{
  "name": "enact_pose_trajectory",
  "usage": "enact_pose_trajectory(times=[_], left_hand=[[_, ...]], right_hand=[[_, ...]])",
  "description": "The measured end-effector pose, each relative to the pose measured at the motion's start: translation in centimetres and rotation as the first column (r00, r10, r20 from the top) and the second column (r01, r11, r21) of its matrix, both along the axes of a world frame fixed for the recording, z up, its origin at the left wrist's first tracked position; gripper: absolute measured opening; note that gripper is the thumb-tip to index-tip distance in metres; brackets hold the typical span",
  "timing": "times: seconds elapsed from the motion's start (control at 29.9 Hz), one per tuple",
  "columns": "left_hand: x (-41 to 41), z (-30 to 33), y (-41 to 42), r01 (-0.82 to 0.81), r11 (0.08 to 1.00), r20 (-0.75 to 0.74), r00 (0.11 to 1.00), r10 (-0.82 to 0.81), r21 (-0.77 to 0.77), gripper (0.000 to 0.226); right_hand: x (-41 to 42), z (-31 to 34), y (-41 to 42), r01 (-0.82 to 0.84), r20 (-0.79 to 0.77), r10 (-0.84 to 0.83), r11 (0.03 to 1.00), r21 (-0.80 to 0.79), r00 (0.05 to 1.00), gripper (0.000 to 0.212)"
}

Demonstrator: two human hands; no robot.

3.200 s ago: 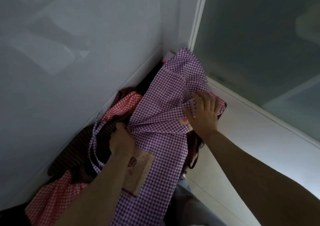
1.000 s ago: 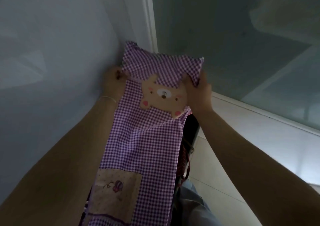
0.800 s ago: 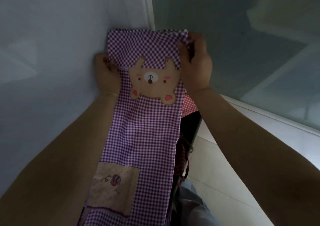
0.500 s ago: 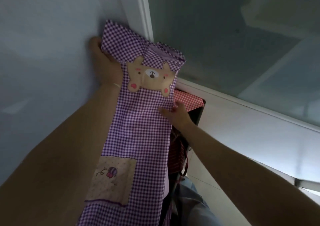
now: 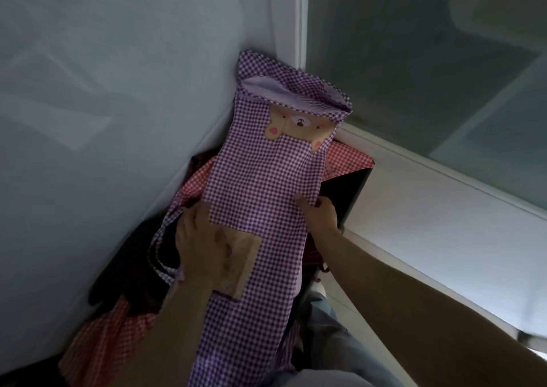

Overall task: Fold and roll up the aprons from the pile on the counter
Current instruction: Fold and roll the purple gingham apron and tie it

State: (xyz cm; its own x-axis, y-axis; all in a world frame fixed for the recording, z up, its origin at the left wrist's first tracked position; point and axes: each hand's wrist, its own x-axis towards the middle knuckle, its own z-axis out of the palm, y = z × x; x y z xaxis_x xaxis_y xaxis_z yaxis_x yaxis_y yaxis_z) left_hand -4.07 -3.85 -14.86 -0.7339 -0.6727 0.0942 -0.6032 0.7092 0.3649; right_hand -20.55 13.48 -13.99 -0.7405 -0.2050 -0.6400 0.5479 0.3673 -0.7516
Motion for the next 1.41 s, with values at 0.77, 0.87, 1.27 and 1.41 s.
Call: enact_pose_trajectory(times=[0.77,0.87,1.27,1.41], left_hand=[[23.3,-1.4,1.6,-0.357,0.837,0.305,0.921,0.242,0.415,0.018],[23.2,-0.5,0.7,-0.321,0.820,0.165,0.947,0.275,0.474,0.018],[24.5,-0.6,-1.4,-0.289,0.848,0.408,0.908,0.096,0.445,0.037],[28.2,-0.6,0.4,-0.433,0.852,0.736,0.671,0.087,0.294,0.064]], right_hand=[[21.5,-1.6,1.8,-0.027,0.060,0.028,1.000,-0.009,0.998,0.077],[21.9,-1.5,1.7,-0.038,0.060,0.037,0.999,0.003,0.997,0.074],[26.9,-1.4,-0.8,-0.561,-0.198,0.967,0.254,0.788,0.160,0.077],[27.1,-3.0,-1.6,-0.621,-0.045,0.986,0.138,0.772,0.163,0.089]])
